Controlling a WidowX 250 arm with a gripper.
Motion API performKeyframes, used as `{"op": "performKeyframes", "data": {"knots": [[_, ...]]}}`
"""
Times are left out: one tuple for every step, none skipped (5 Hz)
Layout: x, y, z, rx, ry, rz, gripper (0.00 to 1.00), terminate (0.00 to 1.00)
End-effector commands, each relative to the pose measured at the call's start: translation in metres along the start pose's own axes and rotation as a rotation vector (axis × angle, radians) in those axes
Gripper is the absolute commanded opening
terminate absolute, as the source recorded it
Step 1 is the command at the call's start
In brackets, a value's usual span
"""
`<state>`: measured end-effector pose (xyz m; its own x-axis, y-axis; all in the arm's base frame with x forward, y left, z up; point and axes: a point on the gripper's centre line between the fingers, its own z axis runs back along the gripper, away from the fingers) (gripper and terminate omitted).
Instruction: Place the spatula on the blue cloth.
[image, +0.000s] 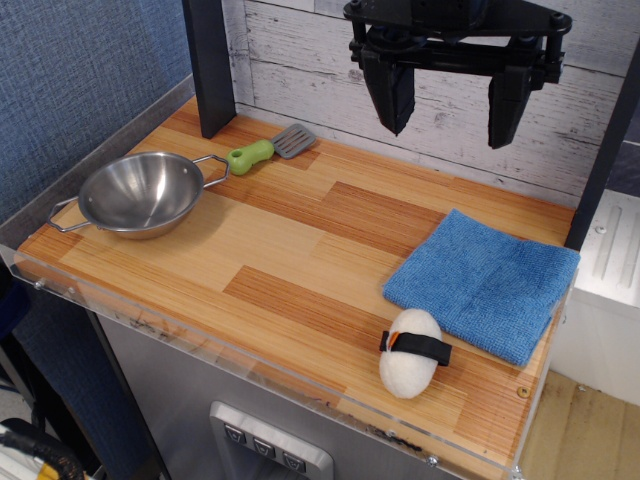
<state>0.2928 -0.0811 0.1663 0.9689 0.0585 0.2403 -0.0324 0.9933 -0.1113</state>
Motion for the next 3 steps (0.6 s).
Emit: {"op": "performKeyframes", "data": {"knots": [[0.0, 0.0, 0.0, 0.0, 0.0, 0.0, 1.0, 0.0], [0.008, 0.03, 0.014, 0.083, 0.017, 0.008, 1.0, 0.0], [0.021, 0.068, 0.031, 0.197, 0.027, -0.127, 1.0, 0.0]]}}
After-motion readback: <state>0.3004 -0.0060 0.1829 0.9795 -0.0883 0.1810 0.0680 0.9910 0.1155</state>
